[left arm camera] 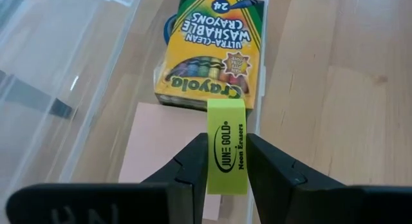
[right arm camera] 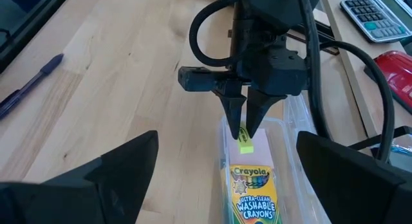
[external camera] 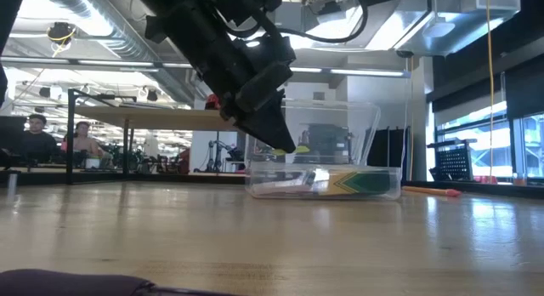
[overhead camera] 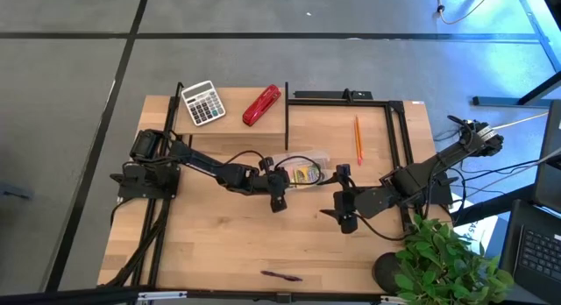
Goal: Pack school essentials
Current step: Put the green eraser into the supply box, then put the violet pen into the supply box
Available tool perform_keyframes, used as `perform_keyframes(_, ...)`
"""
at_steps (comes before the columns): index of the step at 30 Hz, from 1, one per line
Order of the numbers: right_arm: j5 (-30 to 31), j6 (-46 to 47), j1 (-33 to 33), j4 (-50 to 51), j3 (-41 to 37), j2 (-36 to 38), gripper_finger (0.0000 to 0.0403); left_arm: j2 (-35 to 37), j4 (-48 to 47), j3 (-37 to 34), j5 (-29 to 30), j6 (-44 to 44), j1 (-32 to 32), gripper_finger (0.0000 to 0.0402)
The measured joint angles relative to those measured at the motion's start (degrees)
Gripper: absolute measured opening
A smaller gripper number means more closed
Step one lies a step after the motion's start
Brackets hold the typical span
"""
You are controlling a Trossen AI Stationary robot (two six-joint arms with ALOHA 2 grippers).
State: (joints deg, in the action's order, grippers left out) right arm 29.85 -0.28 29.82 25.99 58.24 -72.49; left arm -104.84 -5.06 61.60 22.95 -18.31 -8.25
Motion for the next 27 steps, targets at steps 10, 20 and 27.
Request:
perform_keyframes(10,0.00,0.00,0.00,-0.02,0.00,0.00,0.0369,0.00,-0.39,-0.09,-0.10,0.00,0.04,0.0108)
perform_keyframes(20,0.00,-0.01,0.00,-0.02,0.00,0.00,0.0369,0.00,-0.35,-0.09,0.52,1.97,0.04,0.0161)
perform_keyframes(27,0.02,-0.05,0.00,-0.02,0.02,0.00,0.0369,0.52,-0.58,-0.09,0.04,-0.56,-0.75,0.0184)
